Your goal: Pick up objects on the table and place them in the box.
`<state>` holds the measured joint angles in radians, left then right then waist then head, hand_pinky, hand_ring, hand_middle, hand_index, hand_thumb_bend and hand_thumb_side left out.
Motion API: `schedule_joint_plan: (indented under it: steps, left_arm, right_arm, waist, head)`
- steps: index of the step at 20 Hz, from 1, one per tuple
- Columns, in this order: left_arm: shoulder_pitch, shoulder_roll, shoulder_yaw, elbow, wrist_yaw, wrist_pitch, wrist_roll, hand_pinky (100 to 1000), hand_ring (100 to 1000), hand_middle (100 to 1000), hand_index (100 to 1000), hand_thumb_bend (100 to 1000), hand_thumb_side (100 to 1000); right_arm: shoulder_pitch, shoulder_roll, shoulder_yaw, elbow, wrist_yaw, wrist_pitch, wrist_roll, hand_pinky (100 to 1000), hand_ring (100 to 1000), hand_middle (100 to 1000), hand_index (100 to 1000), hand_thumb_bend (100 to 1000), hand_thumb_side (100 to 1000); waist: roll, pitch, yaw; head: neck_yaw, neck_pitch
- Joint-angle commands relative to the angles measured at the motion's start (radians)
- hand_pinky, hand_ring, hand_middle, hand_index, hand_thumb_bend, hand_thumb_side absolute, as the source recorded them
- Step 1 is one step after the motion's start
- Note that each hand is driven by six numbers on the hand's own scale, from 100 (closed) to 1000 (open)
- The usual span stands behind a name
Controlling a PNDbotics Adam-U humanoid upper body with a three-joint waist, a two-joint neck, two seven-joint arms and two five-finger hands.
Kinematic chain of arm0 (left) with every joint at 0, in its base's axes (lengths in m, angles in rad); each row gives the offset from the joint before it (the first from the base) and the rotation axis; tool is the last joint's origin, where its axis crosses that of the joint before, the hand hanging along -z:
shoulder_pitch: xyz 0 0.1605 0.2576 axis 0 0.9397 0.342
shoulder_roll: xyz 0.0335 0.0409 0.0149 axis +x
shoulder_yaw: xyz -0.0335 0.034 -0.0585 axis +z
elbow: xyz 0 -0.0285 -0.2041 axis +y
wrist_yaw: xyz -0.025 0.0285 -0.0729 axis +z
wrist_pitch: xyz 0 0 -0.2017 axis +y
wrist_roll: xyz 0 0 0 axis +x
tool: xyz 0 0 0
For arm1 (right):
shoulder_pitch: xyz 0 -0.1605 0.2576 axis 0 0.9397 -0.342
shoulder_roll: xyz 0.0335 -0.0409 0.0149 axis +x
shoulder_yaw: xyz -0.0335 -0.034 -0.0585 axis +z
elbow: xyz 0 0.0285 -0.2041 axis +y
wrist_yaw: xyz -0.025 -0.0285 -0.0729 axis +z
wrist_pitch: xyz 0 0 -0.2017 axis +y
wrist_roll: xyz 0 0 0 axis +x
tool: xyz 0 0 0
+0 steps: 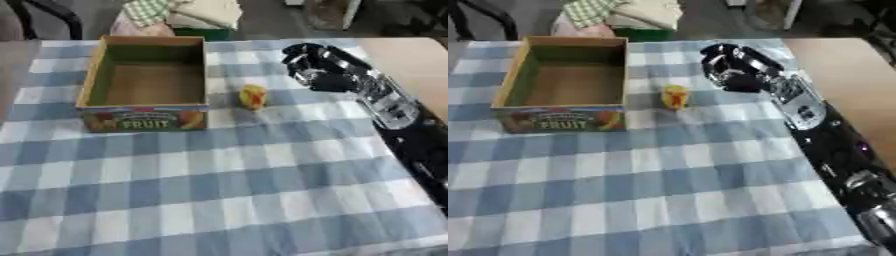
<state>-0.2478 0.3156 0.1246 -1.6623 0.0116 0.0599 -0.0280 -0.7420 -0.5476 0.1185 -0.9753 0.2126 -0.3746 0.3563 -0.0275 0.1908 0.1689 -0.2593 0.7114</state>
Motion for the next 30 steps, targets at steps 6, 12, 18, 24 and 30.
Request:
schedule_joint_plan:
  steps: [6,12,18,24,30]
  left_arm:
    - [-0.011,0.007,-0.006,-0.012,-0.001,-0.002,-0.008,711,583,503,604,555,415]
    - [-0.009,0.007,-0.005,-0.012,0.000,-0.002,-0.008,712,583,504,604,555,415]
    - [-0.009,0.006,-0.005,-0.013,-0.001,-0.001,-0.008,712,583,503,604,555,415]
    - [-0.008,0.006,-0.005,-0.012,-0.001,-0.002,-0.008,712,583,503,603,555,416]
    - [-0.008,0.005,-0.005,-0.012,0.000,-0.001,-0.007,712,582,503,603,555,416]
  right_arm:
    - [-0.088,0.061,0.003,0.134,0.182,-0.076,0.000,758,720,761,887,100,535]
    - [-0.094,0.071,0.000,0.159,0.286,-0.107,-0.022,794,776,782,892,100,544]
    - [-0.088,0.062,0.006,0.139,0.388,-0.139,0.010,806,802,812,904,120,554]
    - [-0.082,0.066,0.000,0.140,0.530,-0.148,-0.049,765,753,768,874,192,379]
    - [-0.077,0.071,-0.005,0.150,0.598,-0.145,-0.138,693,589,537,706,100,100]
  waist:
    - [0.004,-0.017,0.013]
    - [0.003,-0.017,0.015]
    - [0.002,-0.016,0.011]
    - [0.005,-0.016,0.012]
    - [0.004,-0.015,0.014]
  head:
    - [-0.015,-0.005]
    - [-0.016,-0.005]
    - [-0.015,-0.006]
    - [-0.019,-0.006]
    - [-0.020,-0.006]
